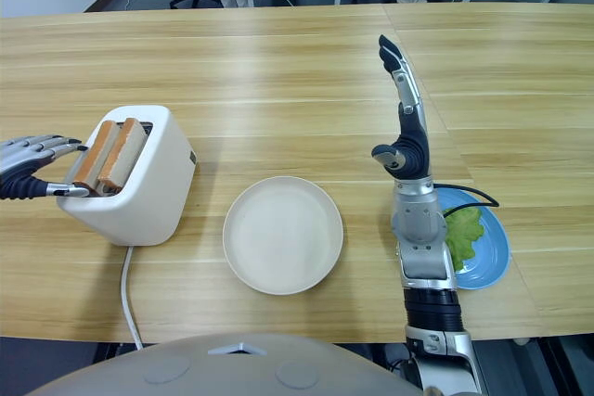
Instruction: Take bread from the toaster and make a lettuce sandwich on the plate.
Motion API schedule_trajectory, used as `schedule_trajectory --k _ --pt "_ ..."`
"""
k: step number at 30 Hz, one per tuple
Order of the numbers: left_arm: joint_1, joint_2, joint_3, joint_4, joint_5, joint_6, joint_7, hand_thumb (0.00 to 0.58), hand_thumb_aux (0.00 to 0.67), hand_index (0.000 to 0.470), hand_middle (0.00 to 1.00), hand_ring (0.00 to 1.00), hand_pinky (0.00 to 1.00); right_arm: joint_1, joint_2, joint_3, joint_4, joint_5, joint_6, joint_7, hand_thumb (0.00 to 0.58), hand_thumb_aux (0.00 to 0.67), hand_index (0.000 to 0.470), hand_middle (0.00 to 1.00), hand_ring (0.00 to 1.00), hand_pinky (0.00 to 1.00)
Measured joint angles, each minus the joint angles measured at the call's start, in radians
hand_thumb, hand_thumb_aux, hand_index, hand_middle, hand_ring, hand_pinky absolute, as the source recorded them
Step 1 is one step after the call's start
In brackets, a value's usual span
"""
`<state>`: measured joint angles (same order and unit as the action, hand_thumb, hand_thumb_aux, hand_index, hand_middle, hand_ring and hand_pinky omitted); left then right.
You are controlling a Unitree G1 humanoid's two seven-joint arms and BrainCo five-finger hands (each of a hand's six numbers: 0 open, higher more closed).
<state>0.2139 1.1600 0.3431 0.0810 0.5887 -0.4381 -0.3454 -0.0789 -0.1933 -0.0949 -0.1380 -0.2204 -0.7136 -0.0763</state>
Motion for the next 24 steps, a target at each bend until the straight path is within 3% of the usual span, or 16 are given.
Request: schedule_trajectory --k 21,22,23,24 --pt "-0.059 -0.005 -0.092 0.023 0.004 0.046 0.051 0.0 0.0 0.0 0.0 0.0 0.0 0.004 -0.012 0.001 0.007 -0.003 -0.011 0.0 0.0 0.0 0.0 0.0 0.0 0.0" --pt "-0.062 -0.005 -0.097 0.026 0.007 0.047 0.055 0.014 0.008 0.005 0.0 0.0 0.0 0.004 -0.012 0.001 0.008 -0.003 -0.012 0.0 0.0 0.0 0.0 0.0 0.0 0.0" --pt "-0.064 -0.005 -0.101 0.026 0.01 0.048 0.058 0.227 0.147 0.101 0.0 0.0 0.0 0.005 -0.012 0.001 0.008 -0.004 -0.012 0.0 0.0 0.0 0.0 0.0 0.0 0.0" --pt "-0.068 -0.005 -0.108 0.027 0.015 0.051 0.06 0.325 0.226 0.155 0.0 0.0 0.0 0.005 -0.013 0.001 0.009 -0.005 -0.013 0.0 0.0 0.0 0.0 0.0 0.0 0.0"
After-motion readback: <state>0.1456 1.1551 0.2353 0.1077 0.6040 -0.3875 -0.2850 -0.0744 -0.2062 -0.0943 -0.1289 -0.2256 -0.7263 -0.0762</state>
